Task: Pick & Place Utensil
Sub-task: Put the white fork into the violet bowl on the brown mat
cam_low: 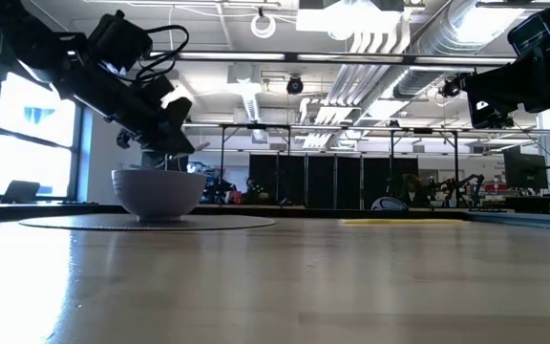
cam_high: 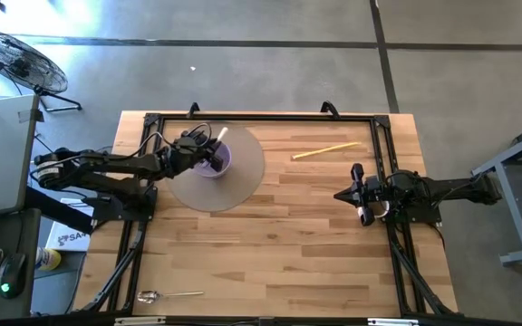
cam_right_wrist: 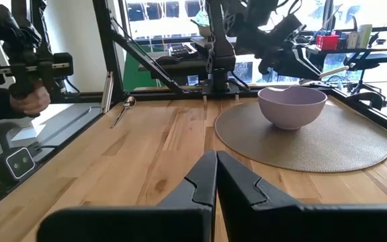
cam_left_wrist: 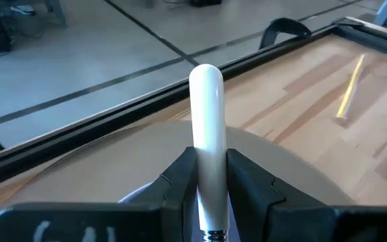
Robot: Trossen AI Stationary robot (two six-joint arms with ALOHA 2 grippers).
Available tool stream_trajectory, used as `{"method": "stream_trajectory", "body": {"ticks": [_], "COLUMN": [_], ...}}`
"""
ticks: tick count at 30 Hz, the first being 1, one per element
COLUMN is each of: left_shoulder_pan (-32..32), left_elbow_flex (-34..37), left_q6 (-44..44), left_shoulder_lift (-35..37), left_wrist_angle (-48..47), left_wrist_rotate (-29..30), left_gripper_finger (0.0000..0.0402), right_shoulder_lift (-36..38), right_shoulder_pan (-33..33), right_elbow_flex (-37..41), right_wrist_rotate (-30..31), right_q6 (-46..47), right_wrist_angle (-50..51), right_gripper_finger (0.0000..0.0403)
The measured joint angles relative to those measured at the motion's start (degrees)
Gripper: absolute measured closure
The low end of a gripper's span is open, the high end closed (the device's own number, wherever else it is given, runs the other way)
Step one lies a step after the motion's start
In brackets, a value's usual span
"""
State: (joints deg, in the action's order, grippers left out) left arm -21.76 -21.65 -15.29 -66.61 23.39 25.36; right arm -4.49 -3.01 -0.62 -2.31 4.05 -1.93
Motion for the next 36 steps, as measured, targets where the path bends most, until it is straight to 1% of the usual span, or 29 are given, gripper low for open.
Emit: {"method": "stream_trajectory", "body": {"ticks": [6,10,16,19,23,30,36], "left_shoulder_pan": [0.0,0.0,0.0,0.0,0.0,0.0,0.0], "left_elbow_flex": [0.0,0.0,0.0,0.0,0.0,0.0,0.0], "left_q6": [-0.2,-1.4,-3.0,-3.4,-4.7,-8.5,-9.6], "left_shoulder_lift": [0.0,-0.4,-6.7,-8.7,-9.6,-9.8,-13.2], "left_wrist_angle": [1.0,1.5,7.1,8.2,7.9,7.7,8.1], "left_wrist_rotate": [3.5,4.2,5.7,5.7,6.8,6.8,7.9], "left_gripper_finger": [0.0331,0.0331,0.0331,0.0331,0.0331,0.0330,0.0330], "right_shoulder_lift": [0.0,0.0,0.0,0.0,0.0,0.0,0.0], "right_shoulder_pan": [0.0,0.0,0.0,0.0,0.0,0.0,0.0], "right_elbow_flex": [0.0,0.0,0.0,0.0,0.0,0.0,0.0], "right_wrist_rotate": [0.0,0.0,0.0,0.0,0.0,0.0,0.0], "right_q6": [0.0,0.0,0.0,0.0,0.0,0.0,0.0], "right_wrist_angle": [0.0,0.0,0.0,0.0,0.0,0.0,0.0], "right_gripper_finger": [0.0398,0.0398,0.0398,0.0398,0.0398,0.0398,0.0398]}}
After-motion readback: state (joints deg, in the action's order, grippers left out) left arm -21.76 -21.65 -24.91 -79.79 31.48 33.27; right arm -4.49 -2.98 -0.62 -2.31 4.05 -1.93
